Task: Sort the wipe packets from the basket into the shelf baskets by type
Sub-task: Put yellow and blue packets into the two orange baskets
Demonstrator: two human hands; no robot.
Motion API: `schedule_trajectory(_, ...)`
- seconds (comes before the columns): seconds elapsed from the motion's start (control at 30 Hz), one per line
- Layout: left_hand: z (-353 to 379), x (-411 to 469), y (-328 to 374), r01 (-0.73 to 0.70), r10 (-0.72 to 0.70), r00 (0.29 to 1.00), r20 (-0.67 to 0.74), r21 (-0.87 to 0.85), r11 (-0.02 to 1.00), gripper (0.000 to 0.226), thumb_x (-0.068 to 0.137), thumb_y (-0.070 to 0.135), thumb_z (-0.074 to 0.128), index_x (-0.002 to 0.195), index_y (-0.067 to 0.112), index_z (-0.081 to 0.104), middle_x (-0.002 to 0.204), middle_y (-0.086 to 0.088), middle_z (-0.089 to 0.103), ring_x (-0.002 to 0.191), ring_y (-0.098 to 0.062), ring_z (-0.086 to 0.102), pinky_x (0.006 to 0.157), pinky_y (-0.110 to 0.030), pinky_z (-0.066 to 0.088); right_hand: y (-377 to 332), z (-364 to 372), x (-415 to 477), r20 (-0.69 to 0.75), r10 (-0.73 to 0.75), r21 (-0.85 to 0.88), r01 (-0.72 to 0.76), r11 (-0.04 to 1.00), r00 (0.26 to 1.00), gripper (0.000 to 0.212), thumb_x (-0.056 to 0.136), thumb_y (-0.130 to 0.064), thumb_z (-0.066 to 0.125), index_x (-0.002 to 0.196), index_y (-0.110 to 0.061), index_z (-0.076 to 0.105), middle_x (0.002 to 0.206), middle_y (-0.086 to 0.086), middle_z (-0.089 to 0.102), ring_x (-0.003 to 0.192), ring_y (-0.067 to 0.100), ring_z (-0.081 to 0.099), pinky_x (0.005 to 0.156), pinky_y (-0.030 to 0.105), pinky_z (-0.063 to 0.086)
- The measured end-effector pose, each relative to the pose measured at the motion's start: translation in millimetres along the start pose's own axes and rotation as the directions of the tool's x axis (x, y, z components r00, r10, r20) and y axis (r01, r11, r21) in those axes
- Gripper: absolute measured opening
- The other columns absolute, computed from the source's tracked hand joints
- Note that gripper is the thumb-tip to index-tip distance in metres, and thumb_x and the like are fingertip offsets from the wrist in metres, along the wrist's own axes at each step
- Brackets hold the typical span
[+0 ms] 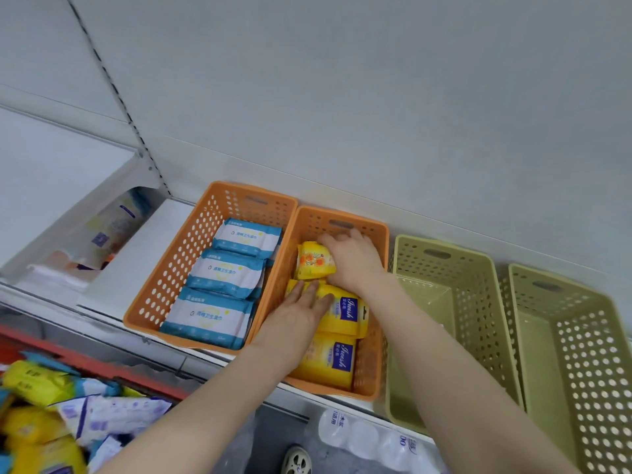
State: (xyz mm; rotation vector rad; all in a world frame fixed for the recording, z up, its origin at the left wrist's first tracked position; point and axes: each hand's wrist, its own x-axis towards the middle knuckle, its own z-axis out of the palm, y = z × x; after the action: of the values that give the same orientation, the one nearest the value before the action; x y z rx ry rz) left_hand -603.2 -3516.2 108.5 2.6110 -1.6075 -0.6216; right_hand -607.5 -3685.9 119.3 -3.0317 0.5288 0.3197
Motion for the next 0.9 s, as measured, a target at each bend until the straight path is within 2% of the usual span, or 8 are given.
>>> schedule_trajectory(0.13, 1, -1, 0, -0.006, 0.006, 1.000, -0.011, 0.000, 1.000, 0.092, 0.088, -0.006, 0.057, 0.158, 0.024, 0.004, 0.166, -0.009, -0.002, 0.153, -0.030, -0.003, 0.122, -0.038, 0.011, -3, 5, -6, -0.097, 0.093, -0.008, -0.094, 0.996, 0.991, 0.067, 0.077, -0.025, 0.072, 0.137, -0.024, 0.041, 0.125, 0.008, 0.060, 0.118, 0.033, 0.047, 0.093, 0.042, 0.044)
schedule_trajectory(0.2, 1, -1, 0, -0.006, 0.006, 1.000, -0.010, -0.003, 1.000, 0.093, 0.088, -0.006, 0.058, 0.158, 0.024, 0.005, 0.166, -0.008, -0.002, 0.153, -0.029, -0.003, 0.123, -0.038, 0.013, -5, 5, -3, -0.119, 0.079, -0.014, -0.081, 0.997, 0.990, 0.066, 0.077, -0.023, 0.073, 0.136, -0.024, 0.043, 0.126, 0.008, 0.059, 0.117, 0.032, 0.048, 0.090, 0.042, 0.047)
schedule_trajectory(0.33, 3, 0, -1, -0.003, 0.003, 1.000, -0.013, 0.002, 1.000, 0.093, 0.088, -0.009, 0.055, 0.158, 0.025, 0.005, 0.166, -0.008, 0.000, 0.153, -0.030, -0.002, 0.123, -0.040, 0.017, -14, 11, 2, -0.099, 0.075, 0.001, -0.075, 0.997, 0.992, 0.046, 0.083, -0.015, 0.071, 0.126, -0.023, 0.059, 0.143, 0.012, 0.039, 0.128, 0.032, 0.040, 0.086, 0.041, 0.052)
schedule_trajectory(0.43, 3, 0, -1, -0.004, 0.004, 1.000, -0.002, 0.026, 1.000, 0.094, 0.088, -0.009, 0.056, 0.158, 0.025, 0.005, 0.166, -0.009, -0.001, 0.153, -0.030, -0.001, 0.123, -0.040, 0.017, -10, 8, 3, -0.051, 0.071, 0.048, -0.069, 0.997, 0.996, 0.055, 0.079, -0.019, 0.077, 0.130, -0.026, 0.058, 0.147, 0.010, 0.034, 0.131, 0.031, 0.037, 0.093, 0.041, 0.048)
schedule_trajectory(0.53, 1, 5, 0, -0.012, 0.010, 1.000, 0.018, 0.100, 0.995, 0.096, 0.087, -0.006, 0.059, 0.158, 0.024, 0.001, 0.166, -0.010, 0.000, 0.152, -0.033, 0.001, 0.123, -0.042, 0.017, 3, -6, -6, -0.043, 0.064, 0.151, -0.057, 0.987, 0.997, 0.060, 0.083, -0.023, 0.074, 0.138, -0.028, 0.052, 0.143, 0.006, 0.047, 0.129, 0.029, 0.043, 0.102, 0.039, 0.042)
schedule_trajectory(0.67, -5, 25, -3, -0.018, 0.017, 1.000, 0.010, 0.211, 0.977, 0.102, 0.084, -0.001, 0.066, 0.158, 0.024, 0.001, 0.165, -0.012, 0.002, 0.151, -0.035, 0.005, 0.122, -0.044, 0.019, 22, -14, -28, -0.232, 0.102, 0.170, -0.063, 0.983, 0.967, 0.048, 0.088, -0.005, 0.057, 0.132, -0.024, 0.059, 0.120, 0.007, 0.063, 0.117, 0.030, 0.051, 0.093, 0.040, 0.047)
schedule_trajectory(0.77, -2, 35, -2, 0.004, -0.007, 1.000, 0.010, 0.205, 0.979, 0.104, 0.083, 0.000, 0.068, 0.158, 0.025, 0.000, 0.165, -0.012, 0.002, 0.151, -0.037, 0.007, 0.120, -0.045, 0.024, 29, -9, -35, -0.195, 0.065, 0.129, -0.040, 0.991, 0.979, 0.047, 0.087, 0.001, 0.053, 0.128, -0.020, 0.062, 0.121, 0.006, 0.063, 0.118, 0.027, 0.051, 0.091, 0.040, 0.050)
schedule_trajectory(0.9, 10, 36, -2, 0.018, -0.010, 0.999, -0.042, 0.174, 0.985, 0.095, 0.089, 0.008, 0.066, 0.157, 0.030, 0.005, 0.164, -0.012, 0.009, 0.150, -0.036, 0.011, 0.117, -0.046, 0.030, 30, -4, -38, -0.174, 0.018, 0.067, -0.007, 0.998, 0.985, 0.040, 0.092, -0.005, 0.050, 0.127, -0.020, 0.063, 0.123, 0.007, 0.062, 0.122, 0.027, 0.048, 0.097, 0.039, 0.046)
